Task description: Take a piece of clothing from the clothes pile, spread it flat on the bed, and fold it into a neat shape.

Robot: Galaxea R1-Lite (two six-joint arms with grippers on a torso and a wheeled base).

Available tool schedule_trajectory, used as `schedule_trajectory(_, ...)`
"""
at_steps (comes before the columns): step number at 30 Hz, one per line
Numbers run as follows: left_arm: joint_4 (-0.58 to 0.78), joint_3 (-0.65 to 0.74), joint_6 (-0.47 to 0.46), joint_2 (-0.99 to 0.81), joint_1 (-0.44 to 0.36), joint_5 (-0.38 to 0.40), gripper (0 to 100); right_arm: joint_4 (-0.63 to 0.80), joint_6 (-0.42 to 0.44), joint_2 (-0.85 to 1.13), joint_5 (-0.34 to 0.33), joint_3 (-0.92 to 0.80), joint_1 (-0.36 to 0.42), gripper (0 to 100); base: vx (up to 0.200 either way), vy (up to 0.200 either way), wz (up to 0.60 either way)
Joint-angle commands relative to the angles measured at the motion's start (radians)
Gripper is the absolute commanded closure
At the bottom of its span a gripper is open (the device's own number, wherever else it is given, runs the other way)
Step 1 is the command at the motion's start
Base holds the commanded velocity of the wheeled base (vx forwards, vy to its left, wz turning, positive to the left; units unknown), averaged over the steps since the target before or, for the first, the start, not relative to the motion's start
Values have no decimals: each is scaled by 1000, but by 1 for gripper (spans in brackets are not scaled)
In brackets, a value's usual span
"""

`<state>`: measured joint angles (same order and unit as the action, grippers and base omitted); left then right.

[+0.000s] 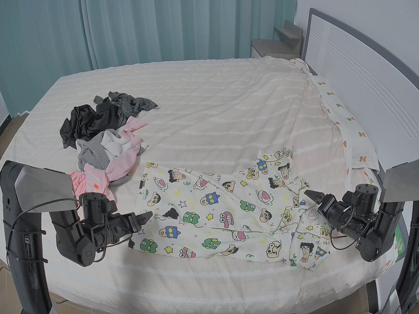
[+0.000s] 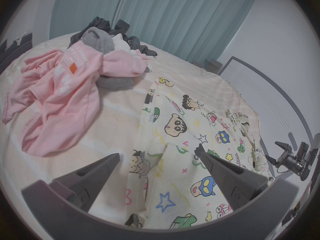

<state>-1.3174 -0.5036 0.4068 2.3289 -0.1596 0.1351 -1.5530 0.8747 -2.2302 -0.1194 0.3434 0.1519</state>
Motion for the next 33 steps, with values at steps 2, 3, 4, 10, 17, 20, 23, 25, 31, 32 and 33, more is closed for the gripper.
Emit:
schedule_trajectory(2,0,-6,1,18,-15,4,0,-13,0,-2,0,0,1,0,0,0,0)
schedule_trajectory(3,0,-9,1,18,-15,4,0,-13,0,-2,0,0,0,0,0,0,0)
schedule_trajectory(4,0,-15,3,26,-15,4,0,-13,0,-2,0,0,0,0,0,0,0)
schedule_trajectory(10,-2,-23,10,40,-15,4,100,-13,0,-3,0,0,0,0,0,0,0)
schedule_trajectory(17,-3,-26,30,32,-11,3,100,-13,0,-3,0,0,0,0,0,0,0)
schedule_trajectory(20,-3,-24,30,32,-9,3,100,-13,0,-3,0,0,1,0,0,0,0)
schedule_trajectory(23,-5,-23,30,29,-8,1,100,-13,0,-3,0,0,0,0,0,0,0)
schedule_trajectory(25,-5,-18,30,24,-6,-2,100,-13,0,-2,0,0,0,0,0,0,0)
schedule_trajectory(31,-5,11,30,-13,15,-2,100,-13,0,-2,0,0,1,0,0,0,0)
schedule_trajectory(32,-5,19,30,-23,23,0,100,-13,0,-2,0,0,1,0,0,0,0)
schedule_trajectory(33,-5,23,30,-28,26,0,100,-13,0,-3,0,0,1,0,0,0,0)
